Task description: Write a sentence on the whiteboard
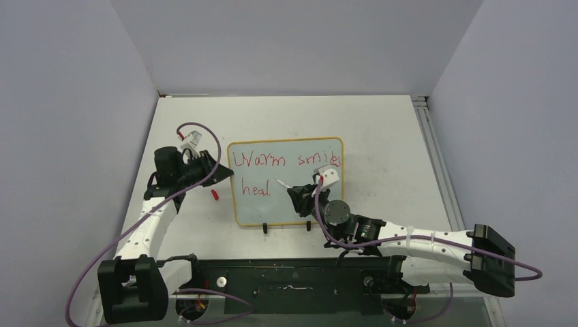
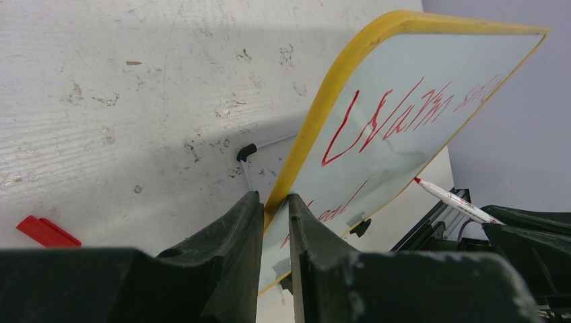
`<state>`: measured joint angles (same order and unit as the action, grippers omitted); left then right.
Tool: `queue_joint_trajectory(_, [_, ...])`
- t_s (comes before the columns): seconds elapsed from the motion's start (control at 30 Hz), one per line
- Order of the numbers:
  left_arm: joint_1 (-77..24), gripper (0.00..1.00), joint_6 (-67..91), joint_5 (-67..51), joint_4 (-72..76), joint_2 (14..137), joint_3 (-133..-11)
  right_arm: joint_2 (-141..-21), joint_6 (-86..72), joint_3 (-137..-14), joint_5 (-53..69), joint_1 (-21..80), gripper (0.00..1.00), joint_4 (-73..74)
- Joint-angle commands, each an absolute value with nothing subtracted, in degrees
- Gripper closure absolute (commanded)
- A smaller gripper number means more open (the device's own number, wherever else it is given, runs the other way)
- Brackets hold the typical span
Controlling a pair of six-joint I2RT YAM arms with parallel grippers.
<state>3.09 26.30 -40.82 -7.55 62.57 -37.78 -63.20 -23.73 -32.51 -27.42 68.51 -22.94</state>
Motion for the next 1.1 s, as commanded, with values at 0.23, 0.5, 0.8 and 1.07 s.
queue_joint_trajectory(0.23, [2.88, 0.81, 25.13, -41.0, -7.03, 62.03, -40.69, -61.38, -23.75, -31.81, -27.24, 66.95, 0.95, -23.73])
queue_joint_trajectory(0.5, [2.85, 0.81, 25.14, -41.01, -7.03, 62.22, -40.69, -60.07, -24.24, -30.67, -29.45, 66.87, 0.95, -22.1])
queue_joint_trajectory(0.8, [2.89, 0.81, 25.14, -41.0, -7.12, 62.23, -40.67, -61.58, -23.82, -30.67, -30.17, 66.46, 0.95, -22.15])
queue_joint_trajectory(1.07, [2.85, 0.81, 25.09, -40.97, -7.12, 62.07, -40.69, -61.43, -25.27, -29.63, -30.29, 66.35, 0.95, -21.4])
